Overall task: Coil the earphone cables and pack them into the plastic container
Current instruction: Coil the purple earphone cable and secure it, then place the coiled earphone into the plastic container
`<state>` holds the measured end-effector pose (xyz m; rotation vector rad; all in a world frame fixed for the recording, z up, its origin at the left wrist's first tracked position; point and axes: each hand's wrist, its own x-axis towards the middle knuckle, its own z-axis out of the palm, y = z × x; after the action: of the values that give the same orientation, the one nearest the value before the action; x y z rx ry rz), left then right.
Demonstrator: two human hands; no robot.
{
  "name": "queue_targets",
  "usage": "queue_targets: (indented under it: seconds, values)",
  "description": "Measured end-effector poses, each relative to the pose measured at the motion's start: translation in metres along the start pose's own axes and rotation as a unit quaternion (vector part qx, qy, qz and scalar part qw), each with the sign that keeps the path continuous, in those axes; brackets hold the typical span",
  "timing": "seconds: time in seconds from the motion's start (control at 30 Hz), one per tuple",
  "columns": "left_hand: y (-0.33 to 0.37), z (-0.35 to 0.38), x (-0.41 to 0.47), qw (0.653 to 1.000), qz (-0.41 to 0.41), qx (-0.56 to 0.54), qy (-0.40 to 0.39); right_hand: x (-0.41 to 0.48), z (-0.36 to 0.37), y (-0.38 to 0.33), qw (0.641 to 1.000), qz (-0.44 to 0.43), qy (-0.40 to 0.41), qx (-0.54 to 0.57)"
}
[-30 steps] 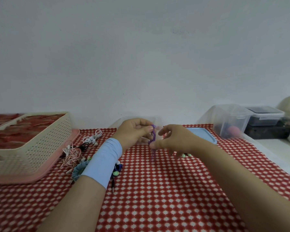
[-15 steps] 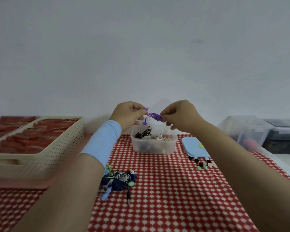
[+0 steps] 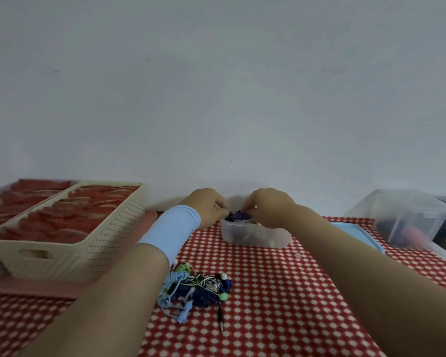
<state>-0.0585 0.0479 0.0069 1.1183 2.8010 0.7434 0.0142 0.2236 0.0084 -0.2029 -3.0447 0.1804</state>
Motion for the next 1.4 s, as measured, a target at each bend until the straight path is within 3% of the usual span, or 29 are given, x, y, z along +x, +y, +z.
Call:
queue_targets:
  seconds: [0.13,0.3,0.47,0.6,0.83,1.07,1.4]
  values:
    - [-0.002,-0.008,-0.010,1.000,0.020,-0.009,0.000,0.001,-0.004,-0.005,0.999,-0.002,-0.036,-0.037]
    - [-0.024,-0.031,-0.034,1.000,-0.016,-0.024,0.005,-0.008,-0.014,-0.031,0.992,-0.040,0.114,0.018]
    - [-0.054,-0.036,-0.066,0.996,-0.085,0.024,0.027,-0.019,-0.001,-0.092,0.988,-0.124,0.041,0.087]
    - [-0.076,-0.029,-0.081,0.984,-0.149,0.097,-0.030,-0.005,0.020,-0.123,0.991,-0.118,-0.026,0.062]
    - [-0.086,-0.033,-0.087,0.983,-0.146,0.092,-0.060,0.019,0.033,-0.148,0.986,-0.116,-0.120,-0.003]
    - [-0.092,-0.030,-0.087,0.985,-0.150,0.064,-0.056,0.034,0.041,-0.155,0.981,-0.100,-0.107,-0.127]
    - [-0.055,-0.045,-0.091,0.991,-0.053,-0.103,0.070,-0.011,-0.003,-0.120,0.991,-0.070,0.018,0.111]
